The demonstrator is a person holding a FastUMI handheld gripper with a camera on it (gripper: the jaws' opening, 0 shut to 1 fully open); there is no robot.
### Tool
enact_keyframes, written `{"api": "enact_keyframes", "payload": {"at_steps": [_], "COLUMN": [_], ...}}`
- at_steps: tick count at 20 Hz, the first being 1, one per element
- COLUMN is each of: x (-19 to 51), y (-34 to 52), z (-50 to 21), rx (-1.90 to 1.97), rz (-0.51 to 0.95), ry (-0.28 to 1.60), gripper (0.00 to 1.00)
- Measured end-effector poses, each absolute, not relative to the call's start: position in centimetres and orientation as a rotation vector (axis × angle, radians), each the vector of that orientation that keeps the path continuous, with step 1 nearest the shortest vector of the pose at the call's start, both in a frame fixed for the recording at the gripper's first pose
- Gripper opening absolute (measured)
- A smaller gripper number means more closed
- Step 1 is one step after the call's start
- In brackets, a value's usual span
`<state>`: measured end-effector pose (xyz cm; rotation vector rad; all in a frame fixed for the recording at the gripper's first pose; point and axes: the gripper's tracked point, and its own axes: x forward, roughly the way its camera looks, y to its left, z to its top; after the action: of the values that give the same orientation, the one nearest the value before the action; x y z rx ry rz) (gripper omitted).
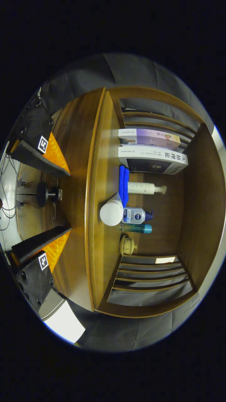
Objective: Pull open the drawer, take out the items inside it, and place them on the countertop above the cabinet.
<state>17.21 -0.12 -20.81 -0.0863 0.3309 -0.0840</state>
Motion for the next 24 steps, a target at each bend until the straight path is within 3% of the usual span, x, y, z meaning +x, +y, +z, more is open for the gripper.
{"api": "enact_keyframes", "payload": {"at_steps": [5, 24], "x": [16.8, -0.6], "y": [-0.5, -1.9], "z": [-20.4, 0.4], "rx": [-0.103, 0.0], "rz": [-0.093, -0.065], "ry": [0.346, -0.037], "gripper": [0.97, 0.96]}}
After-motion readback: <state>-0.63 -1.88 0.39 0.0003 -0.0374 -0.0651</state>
